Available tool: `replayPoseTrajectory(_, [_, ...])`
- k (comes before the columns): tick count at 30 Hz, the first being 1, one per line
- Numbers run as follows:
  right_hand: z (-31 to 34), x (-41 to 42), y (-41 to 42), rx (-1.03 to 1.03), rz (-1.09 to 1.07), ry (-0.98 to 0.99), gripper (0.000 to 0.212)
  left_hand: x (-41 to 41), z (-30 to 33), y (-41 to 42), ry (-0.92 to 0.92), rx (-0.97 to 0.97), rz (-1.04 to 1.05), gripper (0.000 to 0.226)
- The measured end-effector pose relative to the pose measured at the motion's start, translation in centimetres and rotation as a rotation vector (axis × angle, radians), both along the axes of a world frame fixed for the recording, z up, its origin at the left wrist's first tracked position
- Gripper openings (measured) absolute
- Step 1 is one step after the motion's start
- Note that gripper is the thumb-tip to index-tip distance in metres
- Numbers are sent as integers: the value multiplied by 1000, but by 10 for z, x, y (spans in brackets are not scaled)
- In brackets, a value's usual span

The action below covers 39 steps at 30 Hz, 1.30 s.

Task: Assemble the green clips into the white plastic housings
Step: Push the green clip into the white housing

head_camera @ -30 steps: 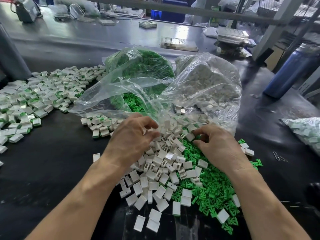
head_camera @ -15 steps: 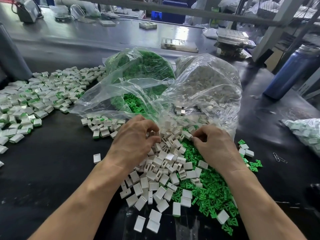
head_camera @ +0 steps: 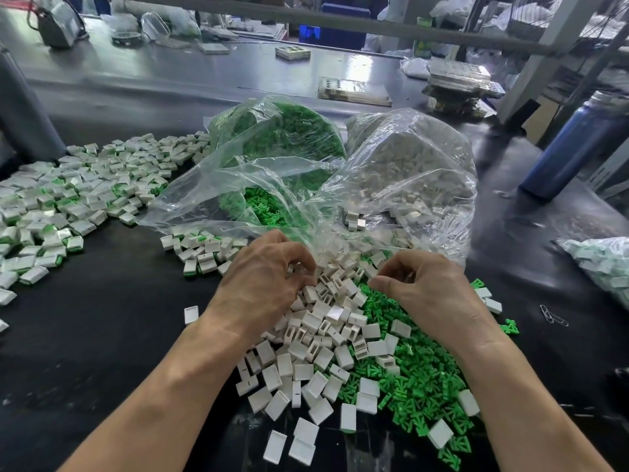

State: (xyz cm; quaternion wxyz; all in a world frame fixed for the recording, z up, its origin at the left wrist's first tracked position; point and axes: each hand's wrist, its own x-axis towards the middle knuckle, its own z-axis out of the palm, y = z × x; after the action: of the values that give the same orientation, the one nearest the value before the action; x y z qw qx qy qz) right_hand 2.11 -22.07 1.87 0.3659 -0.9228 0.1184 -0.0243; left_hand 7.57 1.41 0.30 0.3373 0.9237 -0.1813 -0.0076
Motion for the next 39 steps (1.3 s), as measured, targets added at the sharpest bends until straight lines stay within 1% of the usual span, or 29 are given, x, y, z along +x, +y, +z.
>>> replayPoseTrajectory(4, [-5,0,5,11,78,31,8,1,-1,0,8,-13,-24,18])
replayPoseTrajectory(9, [-8,1,5,-27,89,4,7,3,-2,-1,25,-29,-44,18])
replayPoseTrajectory(13, [-11,0,8,-71,94,-52,9,4,-1,-1,-8,-6,-59,16])
replayPoseTrajectory(18, [-11,0,11,-24,63,-125,10,2,-1,0,-107,52,-83,14])
replayPoseTrajectory(22, [-9,-1,14,75,25,-228,10,1,0,1,-102,31,-82,11])
replayPoseTrajectory(25, [-8,0,15,187,10,-281,11,0,2,2,-22,-65,-77,12])
replayPoseTrajectory(28, [-8,-1,17,359,0,-325,9,-2,8,1,-1,-188,-65,14])
replayPoseTrajectory(30, [-7,-2,20,505,26,-339,10,-4,12,0,28,-340,-65,15])
replayPoseTrajectory(32, [-6,-3,25,607,65,-364,12,-7,16,-3,119,-534,-97,17])
replayPoseTrajectory(33, [-5,-4,27,645,86,-375,12,-7,17,-4,165,-615,-115,20])
replayPoseTrajectory(35, [-4,-6,32,701,117,-385,11,-8,17,-6,216,-718,-137,24])
replayPoseTrajectory(39, [-2,-7,39,735,137,-384,10,-11,14,-11,247,-821,-159,28])
